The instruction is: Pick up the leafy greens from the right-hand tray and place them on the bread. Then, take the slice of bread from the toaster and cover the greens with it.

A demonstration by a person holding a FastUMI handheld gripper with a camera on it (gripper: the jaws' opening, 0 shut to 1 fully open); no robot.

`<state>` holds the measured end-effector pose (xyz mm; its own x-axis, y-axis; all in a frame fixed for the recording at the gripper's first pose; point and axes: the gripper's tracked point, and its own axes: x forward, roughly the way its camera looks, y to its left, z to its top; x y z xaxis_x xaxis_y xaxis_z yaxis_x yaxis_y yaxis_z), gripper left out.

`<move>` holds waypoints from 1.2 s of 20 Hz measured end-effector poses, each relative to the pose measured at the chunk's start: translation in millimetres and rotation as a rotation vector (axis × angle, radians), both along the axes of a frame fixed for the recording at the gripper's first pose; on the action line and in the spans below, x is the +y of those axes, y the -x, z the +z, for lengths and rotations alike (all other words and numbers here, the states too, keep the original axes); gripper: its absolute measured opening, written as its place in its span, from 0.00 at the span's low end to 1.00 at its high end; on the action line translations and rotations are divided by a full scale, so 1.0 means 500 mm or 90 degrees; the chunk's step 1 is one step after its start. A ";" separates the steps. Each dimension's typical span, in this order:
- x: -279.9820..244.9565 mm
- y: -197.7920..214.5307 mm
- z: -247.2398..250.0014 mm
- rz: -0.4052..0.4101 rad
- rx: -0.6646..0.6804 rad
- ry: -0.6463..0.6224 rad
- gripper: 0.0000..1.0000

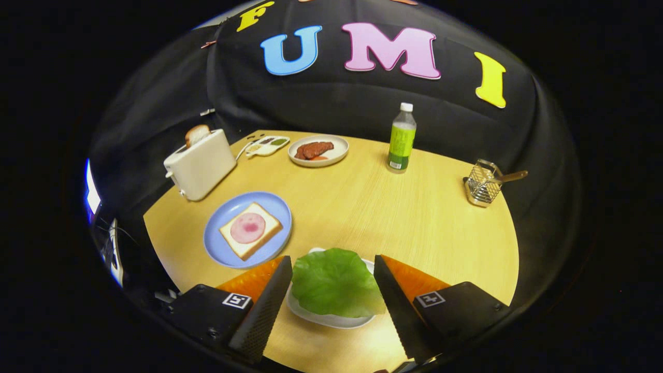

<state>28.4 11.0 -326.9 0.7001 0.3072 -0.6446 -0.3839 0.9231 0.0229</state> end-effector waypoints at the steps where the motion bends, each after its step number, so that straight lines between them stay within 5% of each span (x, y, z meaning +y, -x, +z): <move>1: -0.002 -0.004 -0.025 0.015 0.009 0.017 0.99; 9: 0.006 -0.010 -0.162 0.111 0.062 0.109 0.96; 17: 0.023 0.002 -0.183 0.122 0.106 0.070 0.90; 19: 0.025 0.004 -0.184 0.124 0.112 0.071 0.73; 22: 0.011 -0.007 -0.180 0.103 0.115 0.069 0.22; 24: 0.004 -0.021 -0.182 0.092 0.114 0.069 0.18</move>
<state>38.7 13.1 -418.0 0.5263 0.3184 -0.7884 -0.5105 0.8599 0.0065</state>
